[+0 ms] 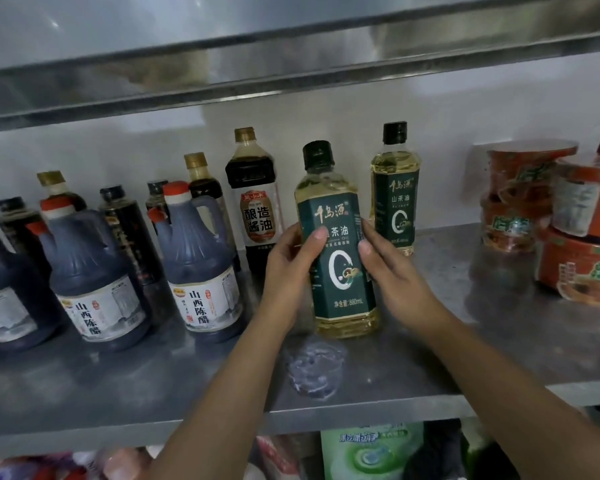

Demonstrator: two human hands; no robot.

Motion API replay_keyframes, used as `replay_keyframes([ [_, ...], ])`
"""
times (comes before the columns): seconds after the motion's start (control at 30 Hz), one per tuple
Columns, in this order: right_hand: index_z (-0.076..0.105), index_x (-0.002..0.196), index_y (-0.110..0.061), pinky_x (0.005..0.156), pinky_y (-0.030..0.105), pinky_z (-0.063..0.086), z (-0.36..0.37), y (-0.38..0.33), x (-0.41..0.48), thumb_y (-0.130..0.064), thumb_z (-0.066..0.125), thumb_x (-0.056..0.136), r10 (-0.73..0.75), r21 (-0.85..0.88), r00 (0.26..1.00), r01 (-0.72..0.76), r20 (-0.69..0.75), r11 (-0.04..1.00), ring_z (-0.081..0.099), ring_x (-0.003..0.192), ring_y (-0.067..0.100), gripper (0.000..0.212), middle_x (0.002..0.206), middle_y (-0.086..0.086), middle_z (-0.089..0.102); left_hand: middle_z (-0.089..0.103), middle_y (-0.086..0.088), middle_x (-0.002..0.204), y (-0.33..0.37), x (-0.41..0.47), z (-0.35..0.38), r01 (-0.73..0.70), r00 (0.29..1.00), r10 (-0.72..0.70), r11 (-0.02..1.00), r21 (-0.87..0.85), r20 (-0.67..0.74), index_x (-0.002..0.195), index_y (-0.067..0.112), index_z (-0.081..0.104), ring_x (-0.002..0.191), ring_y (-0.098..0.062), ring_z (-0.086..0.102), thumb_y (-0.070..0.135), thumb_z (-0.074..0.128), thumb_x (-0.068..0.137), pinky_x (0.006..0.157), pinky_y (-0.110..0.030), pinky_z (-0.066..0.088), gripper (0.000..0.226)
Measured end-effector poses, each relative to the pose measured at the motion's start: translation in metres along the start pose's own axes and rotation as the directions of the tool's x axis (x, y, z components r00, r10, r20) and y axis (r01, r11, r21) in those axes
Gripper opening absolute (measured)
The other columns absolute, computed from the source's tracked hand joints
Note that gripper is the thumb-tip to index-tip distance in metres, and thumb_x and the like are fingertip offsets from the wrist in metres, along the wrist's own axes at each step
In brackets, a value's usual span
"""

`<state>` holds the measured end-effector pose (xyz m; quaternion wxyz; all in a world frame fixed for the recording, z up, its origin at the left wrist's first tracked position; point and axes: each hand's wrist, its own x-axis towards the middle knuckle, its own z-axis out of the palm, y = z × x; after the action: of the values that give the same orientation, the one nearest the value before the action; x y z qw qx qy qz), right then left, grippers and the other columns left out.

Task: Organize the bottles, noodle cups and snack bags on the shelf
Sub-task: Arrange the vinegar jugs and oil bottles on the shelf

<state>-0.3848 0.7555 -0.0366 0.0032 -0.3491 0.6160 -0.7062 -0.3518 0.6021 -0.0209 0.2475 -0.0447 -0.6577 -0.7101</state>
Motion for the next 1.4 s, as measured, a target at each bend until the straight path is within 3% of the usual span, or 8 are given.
replay_keyframes([
  [0.27, 0.04, 0.143, -0.034, 0.092, 0.023, 0.054, -0.001, 0.01, -0.005, -0.026, 0.062, 0.087, -0.021, -0.003, 1.0, 0.021, 0.019, 1.0, 0.062, 0.121, 0.008, 0.061, 0.128, -0.018, 0.066, 0.074, -0.004, 0.112, -0.002, -0.004, 0.003, 0.031, 0.995, -0.023, 0.996, -0.084, 0.095, 0.128, 0.012, 0.061, 0.099, -0.014, 0.072, 0.034, 0.063, 0.086, 0.078, -0.023, 0.056, 0.047],
  [0.37, 0.04, 0.144, -0.032, 0.094, 0.024, 0.053, 0.0, 0.009, -0.005, -0.027, 0.057, 0.091, -0.02, -0.014, 1.0, 0.021, 0.018, 1.0, 0.061, 0.123, 0.011, 0.057, 0.133, -0.012, 0.064, 0.074, -0.003, 0.115, -0.004, -0.004, 0.0, 0.026, 0.99, -0.018, 0.998, -0.052, 0.14, 0.132, 0.013, 0.057, 0.104, -0.017, 0.071, 0.021, 0.075, 0.083, 0.082, -0.025, 0.056, 0.052],
  [0.5, 0.04, 0.144, -0.03, 0.097, 0.022, 0.051, -0.002, 0.01, -0.004, -0.029, 0.046, 0.095, -0.021, 0.018, 1.0, 0.021, 0.005, 1.0, 0.06, 0.123, 0.007, 0.05, 0.133, -0.014, 0.063, 0.075, 0.003, 0.106, -0.005, -0.003, 0.0, 0.006, 0.985, 0.003, 0.998, -0.055, 0.17, 0.129, 0.012, 0.057, 0.099, -0.014, 0.072, 0.016, 0.07, 0.077, 0.078, -0.023, 0.056, 0.054],
  [0.67, 0.031, 0.151, -0.027, 0.097, 0.016, 0.047, 0.0, 0.012, -0.003, -0.029, 0.047, 0.093, -0.025, 0.005, 0.999, 0.025, 0.026, 1.0, 0.054, 0.128, 0.0, 0.06, 0.14, -0.014, 0.054, 0.075, -0.001, 0.106, -0.004, -0.003, 0.0, 0.059, 0.988, -0.045, 0.994, -0.092, 0.148, 0.128, 0.013, 0.058, 0.094, -0.015, 0.072, 0.019, 0.067, 0.077, 0.075, -0.025, 0.057, 0.052],
  [0.9, 0.025, 0.151, -0.031, 0.098, 0.013, 0.044, -0.002, 0.016, -0.002, -0.023, 0.049, 0.093, -0.017, -0.042, 0.999, 0.019, 0.042, 0.999, 0.051, 0.129, -0.005, 0.064, 0.15, -0.011, 0.045, 0.074, -0.009, 0.114, -0.003, -0.003, 0.005, 0.109, 0.99, -0.098, 0.988, -0.11, 0.101, 0.126, 0.016, 0.06, 0.098, -0.021, 0.072, 0.021, 0.067, 0.091, 0.084, -0.035, 0.059, 0.036],
  [1.0, 0.026, 0.145, -0.037, 0.096, 0.012, 0.045, -0.003, 0.017, -0.002, -0.014, 0.049, 0.1, -0.01, -0.046, 0.999, 0.013, 0.049, 0.999, 0.053, 0.125, -0.007, 0.056, 0.144, -0.015, 0.048, 0.074, -0.01, 0.114, -0.002, -0.003, 0.006, 0.109, 0.99, -0.1, 0.989, -0.104, 0.095, 0.127, 0.015, 0.06, 0.098, -0.022, 0.072, 0.029, 0.068, 0.085, 0.084, -0.036, 0.059, 0.045],
  [1.1, 0.027, 0.14, -0.04, 0.093, 0.011, 0.046, -0.002, 0.016, -0.001, -0.002, 0.041, 0.103, 0.008, -0.054, 0.999, -0.005, 0.045, 0.999, 0.056, 0.12, -0.01, 0.055, 0.137, -0.02, 0.05, 0.074, -0.01, 0.115, -0.001, -0.003, 0.005, 0.11, 0.99, -0.101, 0.99, -0.09, 0.095, 0.126, 0.016, 0.06, 0.098, -0.022, 0.073, 0.025, 0.066, 0.09, 0.084, -0.035, 0.059, 0.038],
  [1.4, 0.023, 0.145, -0.036, 0.095, 0.01, 0.044, -0.003, 0.015, -0.003, -0.002, 0.042, 0.102, 0.019, -0.058, 0.999, -0.017, 0.043, 0.998, 0.052, 0.122, -0.012, 0.058, 0.138, -0.021, 0.048, 0.074, -0.008, 0.115, -0.002, -0.004, 0.005, 0.11, 0.99, -0.101, 0.99, -0.089, 0.1, 0.124, 0.02, 0.06, 0.101, -0.022, 0.072, 0.026, 0.068, 0.091, 0.087, -0.037, 0.059, 0.034],
])
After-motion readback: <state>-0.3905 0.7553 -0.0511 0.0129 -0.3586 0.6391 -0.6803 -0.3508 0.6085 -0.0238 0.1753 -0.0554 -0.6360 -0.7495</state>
